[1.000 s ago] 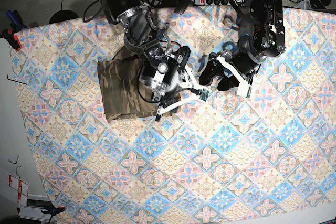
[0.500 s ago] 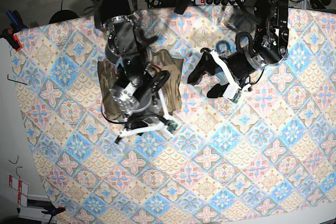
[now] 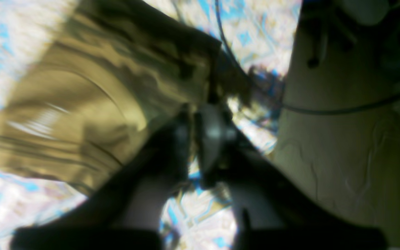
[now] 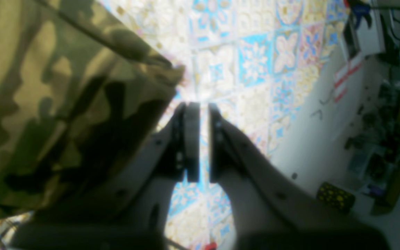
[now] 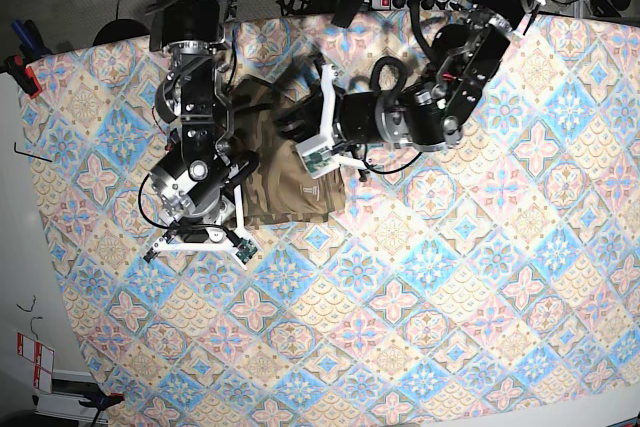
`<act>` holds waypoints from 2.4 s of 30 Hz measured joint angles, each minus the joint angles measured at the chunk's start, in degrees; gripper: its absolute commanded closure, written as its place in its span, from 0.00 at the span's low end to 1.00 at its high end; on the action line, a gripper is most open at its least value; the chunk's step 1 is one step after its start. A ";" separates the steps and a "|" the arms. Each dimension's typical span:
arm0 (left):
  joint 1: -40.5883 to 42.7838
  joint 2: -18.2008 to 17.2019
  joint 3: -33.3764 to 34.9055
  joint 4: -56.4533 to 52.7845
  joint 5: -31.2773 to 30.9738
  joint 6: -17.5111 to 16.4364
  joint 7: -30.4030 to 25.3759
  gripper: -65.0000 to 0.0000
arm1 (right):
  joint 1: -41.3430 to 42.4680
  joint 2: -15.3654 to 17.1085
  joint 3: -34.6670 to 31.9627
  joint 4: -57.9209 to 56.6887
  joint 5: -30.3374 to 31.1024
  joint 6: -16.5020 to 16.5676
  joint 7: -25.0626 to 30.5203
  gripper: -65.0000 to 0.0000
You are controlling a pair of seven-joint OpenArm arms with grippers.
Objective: Fold the T-shirt properly
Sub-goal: 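Press and tuck the folded bundle edges with both grippers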
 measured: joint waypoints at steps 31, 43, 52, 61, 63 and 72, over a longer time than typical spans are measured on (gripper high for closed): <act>-1.22 5.51 9.70 -8.57 8.20 0.09 -0.35 1.00 | 6.99 -0.28 9.90 -19.91 9.25 0.11 5.42 0.95; -1.20 4.24 15.98 -13.18 8.57 -0.13 -0.48 1.00 | 8.55 -0.24 6.36 -19.76 9.75 0.09 5.35 0.95; -4.55 4.04 15.56 -20.09 8.41 0.04 -1.42 1.00 | 14.49 0.31 6.75 -34.53 9.33 0.07 15.98 0.95; -7.41 4.07 15.61 -30.71 3.48 -2.56 -8.41 1.00 | 21.24 4.96 10.19 -53.96 9.09 -0.20 27.17 0.95; -7.89 4.09 15.34 -32.74 2.60 -3.26 -8.87 1.00 | 22.23 6.16 10.56 -57.31 9.29 -0.17 29.22 0.95; -8.61 2.91 12.74 -33.14 2.69 -2.99 -8.76 1.00 | 22.58 11.87 10.84 -61.13 9.46 0.00 30.08 0.95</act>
